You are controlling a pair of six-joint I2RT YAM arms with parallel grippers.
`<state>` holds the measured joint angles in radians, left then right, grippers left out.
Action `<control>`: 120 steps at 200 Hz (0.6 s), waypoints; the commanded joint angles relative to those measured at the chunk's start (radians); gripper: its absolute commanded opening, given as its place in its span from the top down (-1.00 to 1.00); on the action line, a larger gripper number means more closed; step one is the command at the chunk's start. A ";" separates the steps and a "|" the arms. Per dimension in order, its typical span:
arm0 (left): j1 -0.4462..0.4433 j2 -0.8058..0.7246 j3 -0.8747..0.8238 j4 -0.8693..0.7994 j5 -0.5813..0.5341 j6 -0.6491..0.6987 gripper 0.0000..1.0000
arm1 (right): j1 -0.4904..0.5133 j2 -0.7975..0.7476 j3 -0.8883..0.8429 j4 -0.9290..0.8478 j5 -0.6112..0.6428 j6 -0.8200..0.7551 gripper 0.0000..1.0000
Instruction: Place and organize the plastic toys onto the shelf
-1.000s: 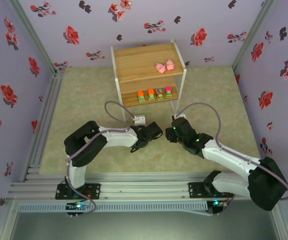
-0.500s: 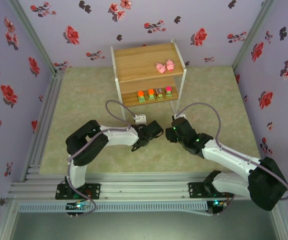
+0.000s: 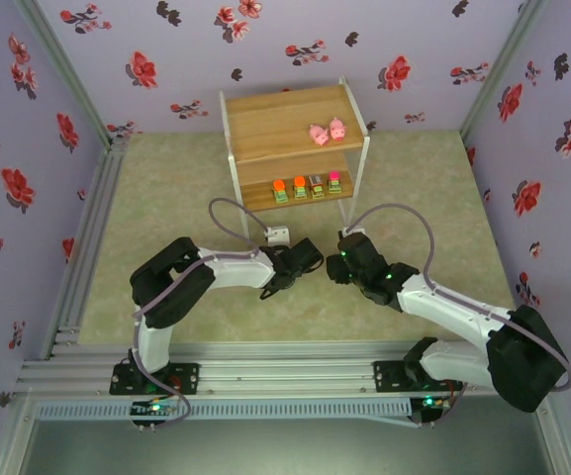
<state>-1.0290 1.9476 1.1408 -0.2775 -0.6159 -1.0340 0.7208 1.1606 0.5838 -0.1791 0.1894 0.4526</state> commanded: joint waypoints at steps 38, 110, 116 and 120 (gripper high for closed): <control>0.007 0.008 0.010 -0.033 -0.007 0.000 0.18 | 0.003 0.005 0.002 0.020 -0.007 -0.019 0.15; 0.003 -0.010 0.000 -0.036 -0.005 0.014 0.38 | 0.003 0.011 0.004 0.024 -0.010 -0.018 0.15; 0.002 -0.014 -0.002 -0.035 -0.006 0.015 0.38 | 0.004 0.011 0.004 0.023 -0.009 -0.018 0.15; 0.002 -0.018 -0.004 -0.035 -0.008 0.017 0.38 | 0.003 0.011 0.004 0.023 -0.009 -0.018 0.15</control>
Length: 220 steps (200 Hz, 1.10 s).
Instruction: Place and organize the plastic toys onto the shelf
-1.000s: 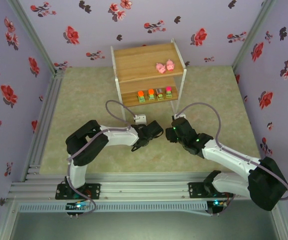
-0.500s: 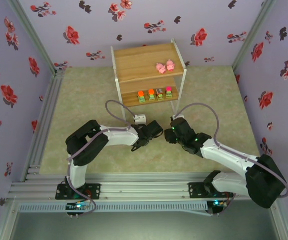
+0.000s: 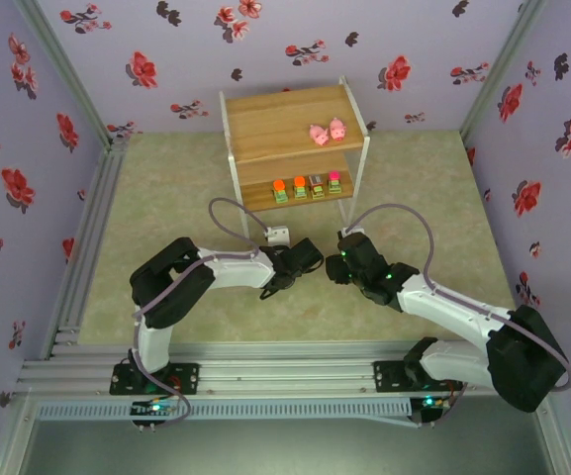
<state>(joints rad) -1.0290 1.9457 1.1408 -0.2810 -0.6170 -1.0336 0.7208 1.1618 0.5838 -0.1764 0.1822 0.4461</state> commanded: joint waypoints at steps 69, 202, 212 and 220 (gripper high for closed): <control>-0.037 -0.116 -0.011 -0.092 -0.076 0.047 0.42 | 0.004 0.029 0.007 0.024 0.003 -0.013 0.16; -0.158 -0.358 0.060 -0.326 -0.199 0.053 0.42 | -0.005 0.022 -0.004 0.022 0.027 0.000 0.16; -0.168 -0.370 0.071 -0.339 -0.206 0.058 0.42 | -0.005 0.024 -0.004 0.022 0.029 -0.001 0.16; -0.175 -0.380 0.080 -0.348 -0.213 0.060 0.42 | -0.006 0.024 -0.004 0.022 0.028 0.001 0.16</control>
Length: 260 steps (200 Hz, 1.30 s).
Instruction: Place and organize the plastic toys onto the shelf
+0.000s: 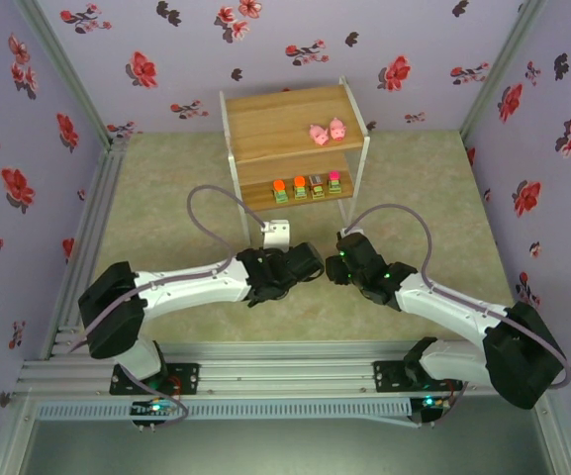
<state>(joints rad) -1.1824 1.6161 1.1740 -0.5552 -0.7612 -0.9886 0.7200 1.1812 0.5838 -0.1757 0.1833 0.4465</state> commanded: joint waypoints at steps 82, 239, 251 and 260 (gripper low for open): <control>-0.060 -0.081 0.154 -0.127 -0.089 0.073 0.44 | -0.009 -0.002 -0.006 0.018 0.029 -0.001 0.16; 0.017 -0.014 0.562 -0.162 -0.101 0.315 0.44 | -0.012 -0.003 -0.006 0.018 0.025 0.000 0.16; 0.032 0.004 0.596 -0.166 -0.093 0.333 0.43 | -0.011 -0.003 -0.005 0.018 0.024 0.001 0.16; 0.043 0.017 0.622 -0.169 -0.083 0.342 0.43 | -0.011 -0.005 -0.004 0.016 0.024 0.001 0.16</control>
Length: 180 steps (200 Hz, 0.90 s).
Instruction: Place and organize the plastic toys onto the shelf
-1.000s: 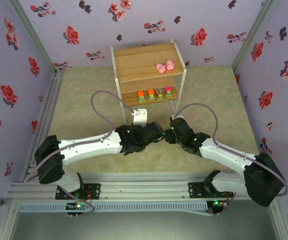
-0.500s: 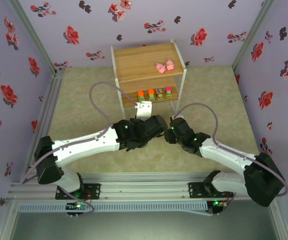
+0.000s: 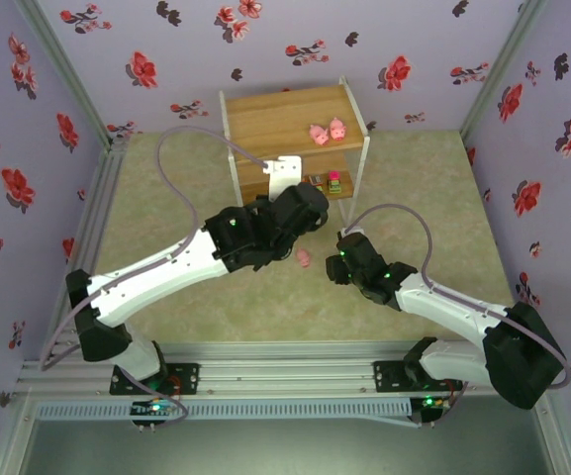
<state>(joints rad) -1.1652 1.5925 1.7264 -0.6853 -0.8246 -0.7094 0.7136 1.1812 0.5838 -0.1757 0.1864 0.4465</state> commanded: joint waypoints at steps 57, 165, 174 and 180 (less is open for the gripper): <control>0.113 0.111 0.204 -0.058 0.049 0.101 0.43 | -0.005 -0.012 -0.004 0.014 0.020 0.001 0.16; 0.224 0.251 0.444 -0.105 0.146 0.119 0.42 | -0.005 -0.014 -0.006 0.014 0.020 0.000 0.16; 0.227 0.267 0.466 -0.111 0.152 0.120 0.42 | -0.005 -0.015 -0.006 0.013 0.019 0.000 0.16; 0.229 0.278 0.483 -0.118 0.154 0.120 0.42 | -0.005 -0.015 -0.005 0.013 0.020 -0.001 0.16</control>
<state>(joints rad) -0.9478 1.8301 2.1387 -0.7757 -0.6914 -0.6167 0.7136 1.1801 0.5838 -0.1757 0.1867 0.4465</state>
